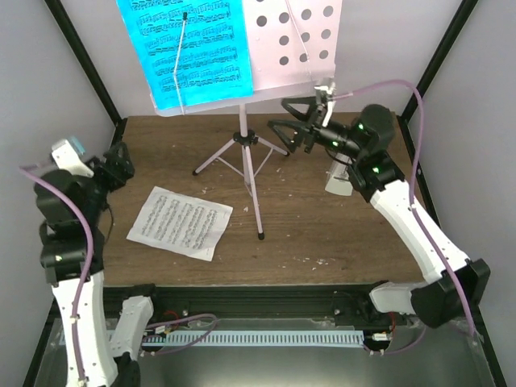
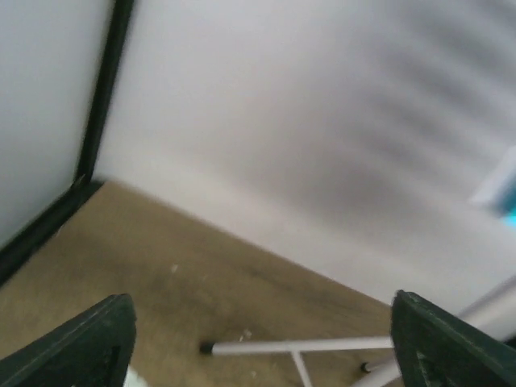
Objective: Pack up the instrument practice props
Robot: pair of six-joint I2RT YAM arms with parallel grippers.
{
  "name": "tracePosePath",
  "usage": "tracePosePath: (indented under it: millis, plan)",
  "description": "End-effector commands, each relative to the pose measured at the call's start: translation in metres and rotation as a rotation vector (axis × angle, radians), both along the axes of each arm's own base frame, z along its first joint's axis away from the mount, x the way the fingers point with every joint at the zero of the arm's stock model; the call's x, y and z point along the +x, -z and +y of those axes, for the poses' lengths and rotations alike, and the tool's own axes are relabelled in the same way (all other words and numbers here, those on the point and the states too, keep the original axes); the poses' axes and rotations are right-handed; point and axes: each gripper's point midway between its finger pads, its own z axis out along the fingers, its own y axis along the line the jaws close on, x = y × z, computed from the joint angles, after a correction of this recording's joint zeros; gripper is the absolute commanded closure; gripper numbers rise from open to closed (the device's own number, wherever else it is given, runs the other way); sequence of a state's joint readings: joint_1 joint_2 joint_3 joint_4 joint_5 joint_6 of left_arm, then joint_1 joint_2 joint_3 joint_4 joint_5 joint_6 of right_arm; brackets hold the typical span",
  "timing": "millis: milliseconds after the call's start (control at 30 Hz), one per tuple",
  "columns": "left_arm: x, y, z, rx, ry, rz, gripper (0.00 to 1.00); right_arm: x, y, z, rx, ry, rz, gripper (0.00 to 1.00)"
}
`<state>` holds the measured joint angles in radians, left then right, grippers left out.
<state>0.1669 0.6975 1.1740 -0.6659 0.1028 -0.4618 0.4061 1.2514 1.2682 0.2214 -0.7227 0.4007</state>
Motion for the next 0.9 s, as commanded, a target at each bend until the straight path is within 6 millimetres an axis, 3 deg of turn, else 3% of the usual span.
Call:
tracePosePath:
  millis: [0,67,200,400,600,867]
  plan:
    - [0.002,-0.095,-0.05,0.159,0.303,-0.206,0.22,-0.038,-0.034,0.044,-0.056,-0.208,-0.078,0.04]
    - [0.003,-0.115,-0.072,0.153,0.417,-0.234,0.32,-0.039,-0.043,0.057,-0.069,-0.203,-0.099,0.03]
    - [-0.004,-0.144,-0.108,0.173,0.564,-0.286,0.39,-0.028,-0.064,0.064,-0.045,-0.167,-0.098,0.03]
    - [0.004,-0.158,-0.157,0.202,0.757,-0.229,0.45,0.012,-0.078,0.06,-0.009,0.008,-0.041,0.02]
    - [0.03,-0.166,-0.155,0.224,0.672,-0.218,0.47,0.036,-0.075,0.07,-0.028,0.036,0.036,0.06]
    - [0.056,-0.163,-0.154,0.23,0.626,-0.184,0.51,0.036,-0.079,0.079,0.013,-0.024,0.04,0.23]
